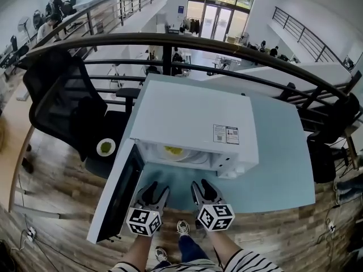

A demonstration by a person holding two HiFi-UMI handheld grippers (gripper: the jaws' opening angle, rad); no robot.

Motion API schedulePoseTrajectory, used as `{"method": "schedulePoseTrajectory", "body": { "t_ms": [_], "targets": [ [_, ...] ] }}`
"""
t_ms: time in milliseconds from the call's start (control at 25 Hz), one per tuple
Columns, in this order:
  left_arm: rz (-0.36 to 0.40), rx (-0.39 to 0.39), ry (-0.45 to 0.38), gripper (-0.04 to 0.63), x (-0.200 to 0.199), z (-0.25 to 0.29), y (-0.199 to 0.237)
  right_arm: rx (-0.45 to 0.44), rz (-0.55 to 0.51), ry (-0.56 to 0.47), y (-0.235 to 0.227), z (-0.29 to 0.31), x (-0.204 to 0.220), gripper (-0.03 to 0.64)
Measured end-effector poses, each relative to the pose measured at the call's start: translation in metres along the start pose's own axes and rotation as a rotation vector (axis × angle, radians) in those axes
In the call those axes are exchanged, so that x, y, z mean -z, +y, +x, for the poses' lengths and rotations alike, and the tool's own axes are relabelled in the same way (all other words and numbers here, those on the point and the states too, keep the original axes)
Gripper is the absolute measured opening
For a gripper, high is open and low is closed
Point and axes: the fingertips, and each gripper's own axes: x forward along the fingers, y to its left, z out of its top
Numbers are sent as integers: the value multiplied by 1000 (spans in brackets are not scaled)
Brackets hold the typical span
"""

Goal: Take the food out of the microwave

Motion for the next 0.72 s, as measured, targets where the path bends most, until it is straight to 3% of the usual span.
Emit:
{"method": "schedulePoseTrajectory", "body": {
  "t_ms": [320,720],
  "targets": [
    [-39,-27,10,189,-4,43,22,-23,-11,12,-12,28,-6,166],
    [-152,-89,-2,163,-5,85,47,-54,-42,34,-20,55,-4,160]
  ]
}}
